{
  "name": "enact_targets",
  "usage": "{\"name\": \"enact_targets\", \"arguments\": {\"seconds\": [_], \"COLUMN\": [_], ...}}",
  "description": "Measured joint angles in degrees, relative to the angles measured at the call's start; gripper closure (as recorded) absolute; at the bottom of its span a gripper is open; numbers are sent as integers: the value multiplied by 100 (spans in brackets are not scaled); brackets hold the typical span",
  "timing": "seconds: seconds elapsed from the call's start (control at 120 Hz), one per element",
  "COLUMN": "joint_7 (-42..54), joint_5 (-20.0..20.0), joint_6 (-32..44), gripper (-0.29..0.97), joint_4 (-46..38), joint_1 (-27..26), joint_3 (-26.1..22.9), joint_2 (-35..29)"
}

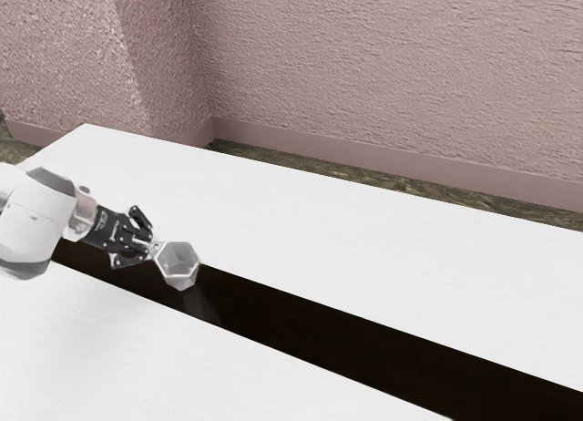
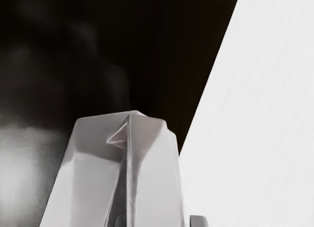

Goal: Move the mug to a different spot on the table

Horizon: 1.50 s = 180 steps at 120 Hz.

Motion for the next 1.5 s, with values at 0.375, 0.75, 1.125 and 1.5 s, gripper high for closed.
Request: {"name": "enact_targets", "arguments": {"seconds": [0.375,0.75,1.125,1.5], "joint_7": [258,-1690,-2763,-3234], "joint_5": [-519,1567,1484,1353], "joint_6": [-780,-3144,-3310,-3074], "gripper": [72,74,72,18], "joint_4": [-254,573,1186,1207], "joint_1": [10,22,42,33], "joint_3": [270,549,484,448], "joint_2": [-232,338,1107,1119]}}
